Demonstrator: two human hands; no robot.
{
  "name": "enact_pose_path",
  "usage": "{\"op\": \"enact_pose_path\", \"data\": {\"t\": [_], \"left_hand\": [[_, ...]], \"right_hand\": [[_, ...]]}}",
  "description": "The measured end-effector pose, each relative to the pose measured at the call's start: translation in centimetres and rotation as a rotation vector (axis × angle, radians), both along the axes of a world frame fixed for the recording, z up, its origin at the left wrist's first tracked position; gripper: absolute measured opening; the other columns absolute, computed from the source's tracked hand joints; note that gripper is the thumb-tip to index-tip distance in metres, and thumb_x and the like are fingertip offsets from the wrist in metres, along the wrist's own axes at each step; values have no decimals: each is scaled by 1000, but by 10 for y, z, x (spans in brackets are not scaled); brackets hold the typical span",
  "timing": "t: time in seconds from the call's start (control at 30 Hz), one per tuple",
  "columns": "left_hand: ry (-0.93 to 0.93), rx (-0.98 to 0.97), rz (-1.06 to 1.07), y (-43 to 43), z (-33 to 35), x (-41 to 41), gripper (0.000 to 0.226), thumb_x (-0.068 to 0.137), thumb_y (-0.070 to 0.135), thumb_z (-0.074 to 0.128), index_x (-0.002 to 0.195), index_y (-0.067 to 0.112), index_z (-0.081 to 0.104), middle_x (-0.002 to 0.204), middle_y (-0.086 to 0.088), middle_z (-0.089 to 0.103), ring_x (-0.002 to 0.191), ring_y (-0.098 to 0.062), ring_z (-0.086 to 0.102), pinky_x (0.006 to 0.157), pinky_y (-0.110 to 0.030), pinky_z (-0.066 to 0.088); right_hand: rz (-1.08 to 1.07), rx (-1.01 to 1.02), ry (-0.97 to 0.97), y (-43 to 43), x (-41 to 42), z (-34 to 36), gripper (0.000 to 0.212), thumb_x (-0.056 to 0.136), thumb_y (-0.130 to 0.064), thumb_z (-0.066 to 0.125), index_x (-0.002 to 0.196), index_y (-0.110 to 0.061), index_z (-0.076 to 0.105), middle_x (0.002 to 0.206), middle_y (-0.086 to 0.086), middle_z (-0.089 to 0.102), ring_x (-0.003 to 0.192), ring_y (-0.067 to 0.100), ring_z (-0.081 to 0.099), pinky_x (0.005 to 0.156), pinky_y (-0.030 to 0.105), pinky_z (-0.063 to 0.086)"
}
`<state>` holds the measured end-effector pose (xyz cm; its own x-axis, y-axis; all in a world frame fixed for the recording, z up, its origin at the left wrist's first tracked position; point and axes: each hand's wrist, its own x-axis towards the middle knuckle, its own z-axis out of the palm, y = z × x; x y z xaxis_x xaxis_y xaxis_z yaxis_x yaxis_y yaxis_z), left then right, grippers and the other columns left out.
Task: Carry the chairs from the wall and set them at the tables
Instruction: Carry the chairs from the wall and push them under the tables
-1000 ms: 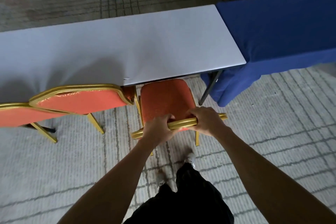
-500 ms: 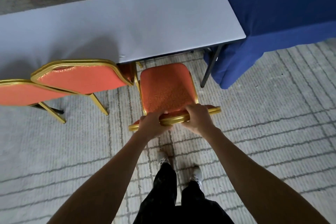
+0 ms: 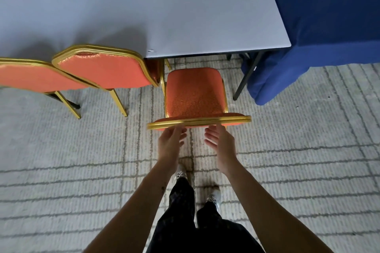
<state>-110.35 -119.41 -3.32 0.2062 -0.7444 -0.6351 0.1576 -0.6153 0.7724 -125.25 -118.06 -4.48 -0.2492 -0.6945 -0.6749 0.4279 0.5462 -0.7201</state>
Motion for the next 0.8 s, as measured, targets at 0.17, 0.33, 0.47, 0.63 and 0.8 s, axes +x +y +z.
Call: {"op": "enact_pose_path", "data": {"t": [0.17,0.33,0.47,0.63,0.8], "left_hand": [[468,276,202,-22,-15,1,56,99,43,65,134,6,41,131,-19,59,116,-40,61,98,-52,50],[639,292,418,-61,-19,-10,62,99,32,68,143,2,35,118,-29,53,100,-45,59,107,-60,46],[646,330,457,-82,-23,-14,36,101,21,63,125,0,45,110,-27,53,98,-47,58,105,-68,45],[588,285,393,-98,-32,-23,12,95,7,48,100,-1,56,108,-25,61,105,-45,62,95,-69,51],[620,254,366,-121,-36,-24,14,94,5,45,99,0,56,103,-23,63,104,-45,62,95,-69,50]], "right_hand": [[-85,149,-160,-24,-8,-19,47,102,-48,56,133,-13,49,130,15,57,119,33,61,95,46,56],[-169,124,-406,-63,-16,-28,48,98,-38,67,136,-13,54,131,19,62,115,35,64,90,50,57],[-267,161,-418,-85,-13,-40,47,93,-26,71,134,-6,58,127,22,67,110,40,69,87,57,60],[-316,167,-411,-98,-14,-57,17,94,-20,60,107,-9,57,111,22,64,117,44,65,90,64,56],[-329,124,-402,-121,-15,-61,14,91,-14,55,104,-7,57,105,20,64,106,40,67,93,64,55]]}}
